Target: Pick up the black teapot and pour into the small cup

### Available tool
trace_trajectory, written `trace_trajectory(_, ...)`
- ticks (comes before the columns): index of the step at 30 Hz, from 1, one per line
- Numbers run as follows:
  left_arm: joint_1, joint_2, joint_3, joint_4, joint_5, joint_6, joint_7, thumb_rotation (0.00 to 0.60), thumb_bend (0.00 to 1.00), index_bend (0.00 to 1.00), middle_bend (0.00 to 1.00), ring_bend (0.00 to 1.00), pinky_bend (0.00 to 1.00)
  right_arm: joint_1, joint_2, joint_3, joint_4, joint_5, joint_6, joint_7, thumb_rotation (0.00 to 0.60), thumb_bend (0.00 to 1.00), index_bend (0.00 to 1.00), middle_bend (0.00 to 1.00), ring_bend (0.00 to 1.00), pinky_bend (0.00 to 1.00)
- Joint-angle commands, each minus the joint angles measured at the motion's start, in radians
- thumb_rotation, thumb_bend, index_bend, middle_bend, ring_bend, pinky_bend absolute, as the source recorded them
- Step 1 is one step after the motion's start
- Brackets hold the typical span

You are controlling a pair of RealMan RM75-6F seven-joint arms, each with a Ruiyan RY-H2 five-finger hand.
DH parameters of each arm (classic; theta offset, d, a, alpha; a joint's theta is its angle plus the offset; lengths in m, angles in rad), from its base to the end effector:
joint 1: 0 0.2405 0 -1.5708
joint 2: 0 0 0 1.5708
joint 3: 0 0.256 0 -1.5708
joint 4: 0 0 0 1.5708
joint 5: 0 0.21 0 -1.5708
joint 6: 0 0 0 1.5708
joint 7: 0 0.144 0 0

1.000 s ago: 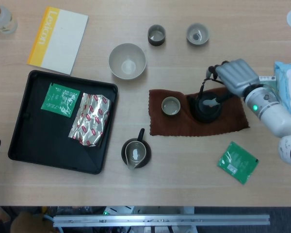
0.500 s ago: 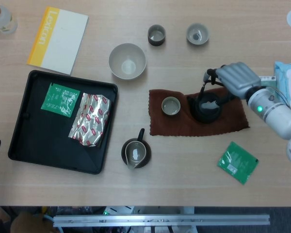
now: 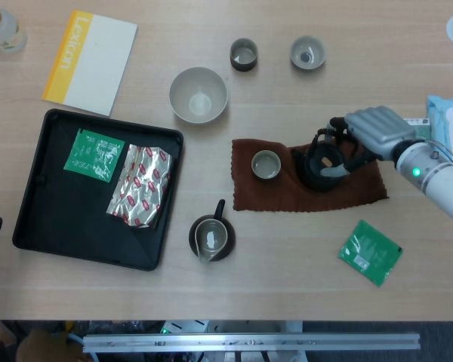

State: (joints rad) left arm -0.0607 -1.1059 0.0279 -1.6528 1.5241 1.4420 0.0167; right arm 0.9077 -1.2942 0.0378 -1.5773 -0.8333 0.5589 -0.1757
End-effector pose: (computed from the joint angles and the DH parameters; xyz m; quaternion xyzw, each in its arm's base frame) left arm -0.3133 0.1555 0.1423 -0.6171 -0.4271 -0.3520 0.5593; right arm -0.1818 -0.3449 0.0063 0.7709 -0.5091 0.2046 0.3234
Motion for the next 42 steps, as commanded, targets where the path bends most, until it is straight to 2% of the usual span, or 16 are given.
trace_trajectory(1,0.0,0.001,0.0,-0.001,0.0,0.0,0.001,0.6,0.29,0.11,0.15,0.16,0.17,0.0,0.007,0.008,-0.004,-0.002,-0.015,0.027,0.321,0.02,0.37,0.45,0.36,0.44)
trace_trajectory(6,0.001,0.0,0.002,-0.003,-0.002,-0.003,0.003,0.6,0.29,0.11,0.15,0.16,0.17,-0.003,0.013,0.019,0.003,-0.017,-0.036,0.072,0.352,0.03,0.38,0.45,0.36,0.44)
trace_trajectory(9,0.001,0.0,0.002,-0.003,-0.002,-0.004,0.004,0.6,0.29,0.11,0.15,0.16,0.17,-0.011,0.01,0.027,0.008,-0.025,-0.049,0.109,0.361,0.08,0.4,0.46,0.36,0.44)
trace_trajectory(20,-0.004,0.0,0.0,-0.007,-0.003,-0.01,0.01,0.6,0.29,0.11,0.15,0.16,0.17,-0.031,0.036,0.07,0.003,-0.062,-0.14,0.256,0.399,0.19,0.41,0.49,0.41,0.44)
trace_trajectory(32,-0.006,0.0,-0.001,-0.012,-0.004,-0.012,0.015,0.6,0.29,0.11,0.15,0.16,0.17,-0.043,0.078,0.136,0.004,-0.116,-0.297,0.414,0.401,0.19,0.41,0.49,0.43,0.44)
trace_trajectory(42,-0.004,0.003,0.0,-0.015,-0.007,-0.012,0.018,0.6,0.29,0.11,0.15,0.16,0.17,-0.08,0.076,0.206,0.031,-0.173,-0.393,0.51,0.403,0.19,0.43,0.54,0.48,0.44)
